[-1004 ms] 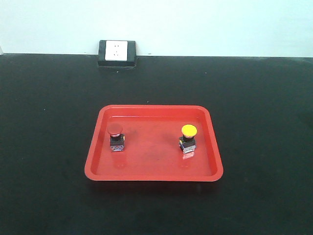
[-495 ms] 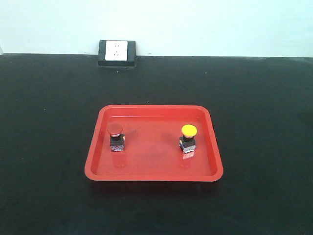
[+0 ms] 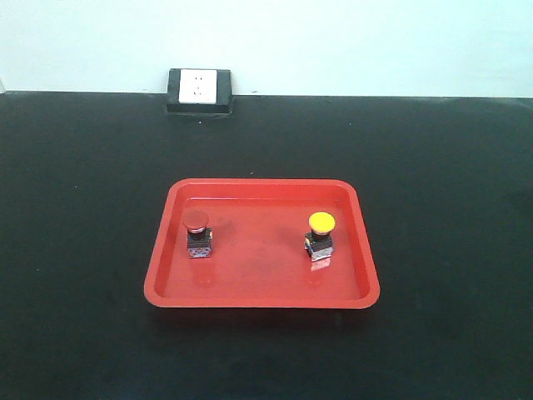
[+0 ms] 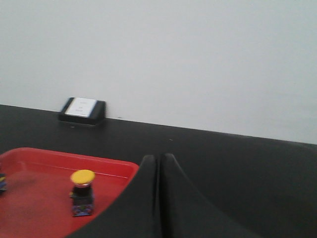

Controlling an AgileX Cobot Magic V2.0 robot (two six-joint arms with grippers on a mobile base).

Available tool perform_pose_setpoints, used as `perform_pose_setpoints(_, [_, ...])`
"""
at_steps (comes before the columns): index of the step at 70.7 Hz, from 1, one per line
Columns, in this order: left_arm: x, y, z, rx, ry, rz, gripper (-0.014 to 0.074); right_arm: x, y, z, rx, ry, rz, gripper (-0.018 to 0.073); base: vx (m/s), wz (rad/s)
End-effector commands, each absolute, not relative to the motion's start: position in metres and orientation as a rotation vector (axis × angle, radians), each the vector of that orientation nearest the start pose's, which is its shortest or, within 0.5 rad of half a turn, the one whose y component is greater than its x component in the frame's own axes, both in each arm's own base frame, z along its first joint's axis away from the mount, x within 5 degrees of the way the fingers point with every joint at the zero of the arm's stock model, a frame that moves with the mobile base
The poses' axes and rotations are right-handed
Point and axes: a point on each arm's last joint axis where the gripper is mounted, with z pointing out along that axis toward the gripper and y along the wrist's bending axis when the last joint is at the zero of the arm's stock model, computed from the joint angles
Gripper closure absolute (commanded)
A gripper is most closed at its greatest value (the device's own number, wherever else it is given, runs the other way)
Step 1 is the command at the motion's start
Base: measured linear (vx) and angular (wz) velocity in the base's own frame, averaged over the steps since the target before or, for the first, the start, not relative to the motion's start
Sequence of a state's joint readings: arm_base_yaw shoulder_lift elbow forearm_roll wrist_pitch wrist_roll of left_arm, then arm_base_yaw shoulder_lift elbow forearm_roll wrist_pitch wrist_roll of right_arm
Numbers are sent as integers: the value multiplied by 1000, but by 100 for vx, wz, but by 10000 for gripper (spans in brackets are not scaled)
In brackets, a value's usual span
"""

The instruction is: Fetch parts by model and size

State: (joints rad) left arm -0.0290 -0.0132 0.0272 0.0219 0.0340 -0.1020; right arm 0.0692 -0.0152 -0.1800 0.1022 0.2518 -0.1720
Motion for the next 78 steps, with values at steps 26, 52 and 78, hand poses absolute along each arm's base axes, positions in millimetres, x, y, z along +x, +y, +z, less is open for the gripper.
perform_pose_setpoints(26, [57, -2, 207, -46, 1467, -95, 603, 56, -4, 204, 51, 1479, -46, 569, 0, 0])
perform_pose_setpoints(52, [57, -2, 207, -46, 1467, -95, 603, 56, -4, 204, 45, 1482, -53, 569, 0, 0])
perform_pose_setpoints(78, [57, -2, 207, -46, 1467, -95, 603, 56, -3, 204, 33, 1483, -65, 569, 0, 0])
